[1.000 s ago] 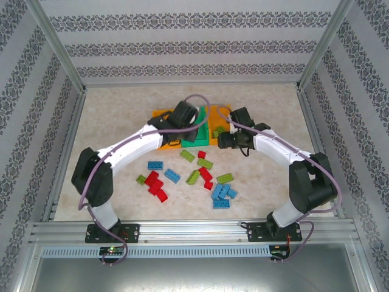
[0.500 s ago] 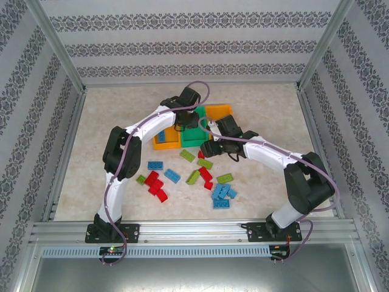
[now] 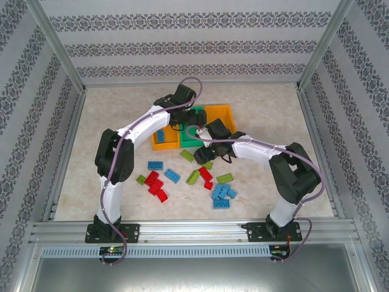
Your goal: Sort the legos into containers by color
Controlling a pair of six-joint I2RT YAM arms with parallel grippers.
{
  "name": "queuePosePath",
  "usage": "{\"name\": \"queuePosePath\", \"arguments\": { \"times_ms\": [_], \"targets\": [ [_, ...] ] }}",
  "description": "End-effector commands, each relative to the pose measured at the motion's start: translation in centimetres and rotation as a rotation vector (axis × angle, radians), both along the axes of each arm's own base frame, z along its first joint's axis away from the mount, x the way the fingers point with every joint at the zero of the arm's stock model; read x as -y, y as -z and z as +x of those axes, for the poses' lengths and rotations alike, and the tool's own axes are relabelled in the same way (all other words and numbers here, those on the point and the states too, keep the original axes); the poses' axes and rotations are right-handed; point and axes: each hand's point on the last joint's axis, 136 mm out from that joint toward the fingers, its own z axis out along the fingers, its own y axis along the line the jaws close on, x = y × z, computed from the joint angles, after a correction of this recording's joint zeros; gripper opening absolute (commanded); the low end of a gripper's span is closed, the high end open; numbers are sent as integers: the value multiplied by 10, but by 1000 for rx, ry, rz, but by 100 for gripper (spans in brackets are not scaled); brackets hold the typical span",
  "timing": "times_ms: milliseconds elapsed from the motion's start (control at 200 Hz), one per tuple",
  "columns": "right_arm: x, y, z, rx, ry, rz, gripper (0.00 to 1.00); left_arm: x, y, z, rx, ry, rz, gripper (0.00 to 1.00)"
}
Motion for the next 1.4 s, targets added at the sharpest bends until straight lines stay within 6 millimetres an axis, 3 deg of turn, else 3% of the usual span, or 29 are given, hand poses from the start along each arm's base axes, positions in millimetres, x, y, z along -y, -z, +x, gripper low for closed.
{"name": "queuePosePath", "arguments": {
  "times_ms": [0,390,649,764,994,1184,1399],
  "targets": [
    [-10,3,1,5,-50,-13,65,-4,-25,-2,8,-49,-93,99],
    [-9,17,8,4,-46,-62,53,-22,-23,-15,-31,-131,-190,99],
    [-9,14,9,16,-44,-60,29,-35,-27,-20,-20,-162,-200,99],
    [-8,1,12,48,-37,-46,24,-37,-31,-22,-6,-163,-194,99],
    [-14,-46,18,109,-10,47,24,-47,-36,-27,16,-168,-160,100],
    [-25,-79,35,113,25,181,23,-60,-25,-44,3,-153,-97,99],
    [-30,-84,68,72,113,239,21,-78,-9,-67,-17,-176,-41,100]
  ]
}}
